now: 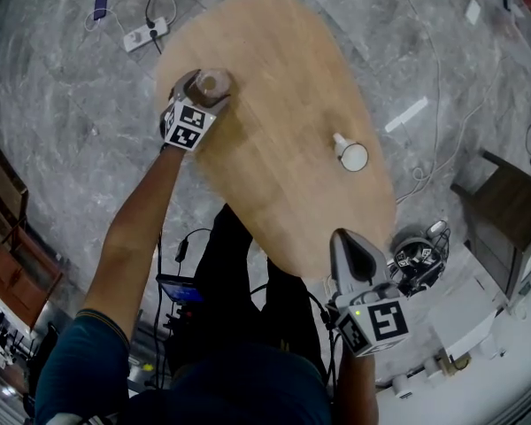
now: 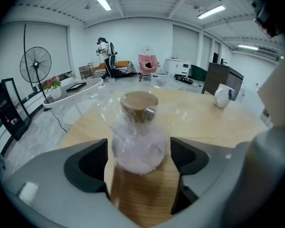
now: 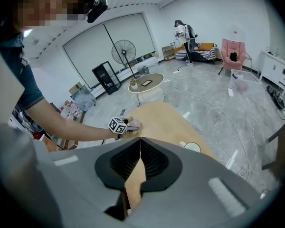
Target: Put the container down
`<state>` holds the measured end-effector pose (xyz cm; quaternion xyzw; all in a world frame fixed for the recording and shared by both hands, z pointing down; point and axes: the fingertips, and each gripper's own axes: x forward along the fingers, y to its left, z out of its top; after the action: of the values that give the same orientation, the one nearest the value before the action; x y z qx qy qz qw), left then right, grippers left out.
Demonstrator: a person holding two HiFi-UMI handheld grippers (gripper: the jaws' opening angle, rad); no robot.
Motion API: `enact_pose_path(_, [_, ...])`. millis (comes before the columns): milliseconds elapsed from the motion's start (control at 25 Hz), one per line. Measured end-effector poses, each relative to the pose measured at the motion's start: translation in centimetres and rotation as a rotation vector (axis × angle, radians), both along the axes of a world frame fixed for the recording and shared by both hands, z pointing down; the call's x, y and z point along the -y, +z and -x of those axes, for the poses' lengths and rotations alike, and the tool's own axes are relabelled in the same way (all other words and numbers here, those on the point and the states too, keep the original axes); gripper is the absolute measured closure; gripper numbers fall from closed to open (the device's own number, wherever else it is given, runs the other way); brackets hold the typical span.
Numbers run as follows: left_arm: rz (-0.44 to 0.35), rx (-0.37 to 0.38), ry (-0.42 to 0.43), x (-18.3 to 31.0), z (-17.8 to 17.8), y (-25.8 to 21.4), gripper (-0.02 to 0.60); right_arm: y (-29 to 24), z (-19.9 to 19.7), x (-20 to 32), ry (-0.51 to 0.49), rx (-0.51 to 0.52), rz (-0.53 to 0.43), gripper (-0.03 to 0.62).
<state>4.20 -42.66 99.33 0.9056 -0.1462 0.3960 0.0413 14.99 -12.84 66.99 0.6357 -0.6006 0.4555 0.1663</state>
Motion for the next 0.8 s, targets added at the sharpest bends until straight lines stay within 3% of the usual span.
enact_pose_path(520, [-0.097,0.026,-0.085,-0.5,6.8,-9.6,0.183,-5.7,0.0,0.0,-0.08,-0.014,-0.136,0.583])
enact_pose_path(800, [-0.178,0.003,-0.127,-2.8,10.3,-18.3,0.252,-10.7,-0.3,0.2,-0.129,-0.027,-0.237,0.583])
